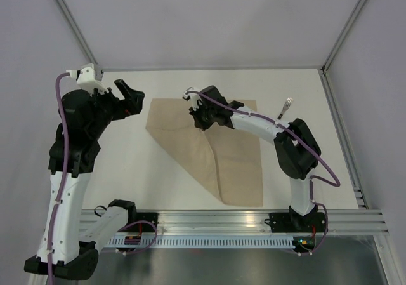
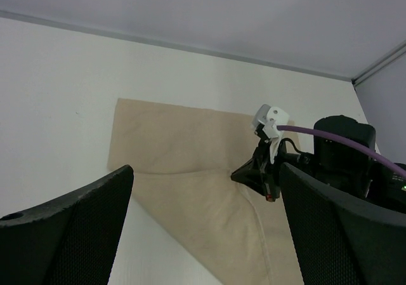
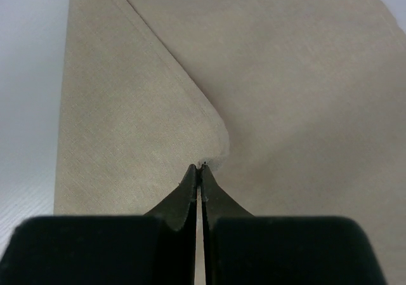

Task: Fold the napkin, place the utensils inside, and roll it up
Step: Fold the napkin at the center of the board.

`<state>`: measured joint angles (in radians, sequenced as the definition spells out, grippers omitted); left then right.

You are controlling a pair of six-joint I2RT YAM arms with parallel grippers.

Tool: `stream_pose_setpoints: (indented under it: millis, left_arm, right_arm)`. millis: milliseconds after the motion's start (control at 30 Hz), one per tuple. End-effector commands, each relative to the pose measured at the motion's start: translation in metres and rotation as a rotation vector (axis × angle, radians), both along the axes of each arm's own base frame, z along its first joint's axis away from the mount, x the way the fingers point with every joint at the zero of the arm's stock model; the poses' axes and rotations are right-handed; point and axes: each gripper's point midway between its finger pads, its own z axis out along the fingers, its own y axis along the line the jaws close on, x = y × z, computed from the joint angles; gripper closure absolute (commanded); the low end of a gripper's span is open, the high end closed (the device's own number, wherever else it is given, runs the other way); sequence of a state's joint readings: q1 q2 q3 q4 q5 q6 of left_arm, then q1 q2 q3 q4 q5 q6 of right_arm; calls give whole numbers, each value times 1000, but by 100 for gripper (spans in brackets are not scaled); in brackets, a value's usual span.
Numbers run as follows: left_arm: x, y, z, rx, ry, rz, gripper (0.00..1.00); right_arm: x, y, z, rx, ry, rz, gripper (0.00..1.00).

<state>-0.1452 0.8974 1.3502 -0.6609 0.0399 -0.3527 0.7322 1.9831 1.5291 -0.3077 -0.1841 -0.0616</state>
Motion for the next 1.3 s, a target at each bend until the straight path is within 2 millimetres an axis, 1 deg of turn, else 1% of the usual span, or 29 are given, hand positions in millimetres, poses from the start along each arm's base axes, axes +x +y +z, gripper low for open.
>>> stream_pose_setpoints:
  millis: [0, 67, 100, 267, 300, 367, 400, 433, 667, 833, 1000, 1067, 1200, 1267]
  left_arm:
    - [6, -9, 7, -54, -25, -28, 0]
    - [8, -10, 5, -54, -18, -31, 0]
    - [10, -9, 5, -54, -17, -30, 0]
    - [16, -11, 0, -57, -2, -33, 0]
    - [17, -11, 0, -57, -1, -31, 0]
    - [19, -12, -2, -58, 6, -33, 0]
    - [21, -12, -3, -57, 9, -34, 0]
    - [21, -12, -2, -57, 7, -31, 0]
    - [30, -13, -15, -52, 42, -32, 0]
    - [35, -14, -19, -45, 53, -36, 0]
    - [40, -15, -22, -47, 55, -37, 0]
    - [42, -16, -26, -49, 62, -38, 0]
    - [45, -17, -30, -52, 67, -40, 0]
    - [47, -18, -34, -52, 75, -44, 0]
  right_arm:
    - [19, -22, 28, 32, -66, -44, 100]
    - [26, -32, 26, 25, -67, -59, 99]
    - [31, -41, 24, 20, -66, -76, 100]
    - [48, -63, 21, 15, -71, -119, 100]
    - [54, -71, 20, 15, -71, -138, 100]
    - [59, -77, 19, 16, -72, -151, 100]
    - [65, -84, 19, 15, -73, -166, 100]
    - [67, -86, 19, 12, -76, -170, 99]
    - [85, -110, 15, 9, -79, -220, 100]
    - [97, -126, 8, 3, -72, -254, 100]
    - [108, -138, 6, 14, -67, -288, 99]
    - [112, -142, 9, 20, -72, -302, 99]
    - [123, -156, 8, 35, -62, -337, 100]
    - [126, -160, 7, 38, -57, -345, 99]
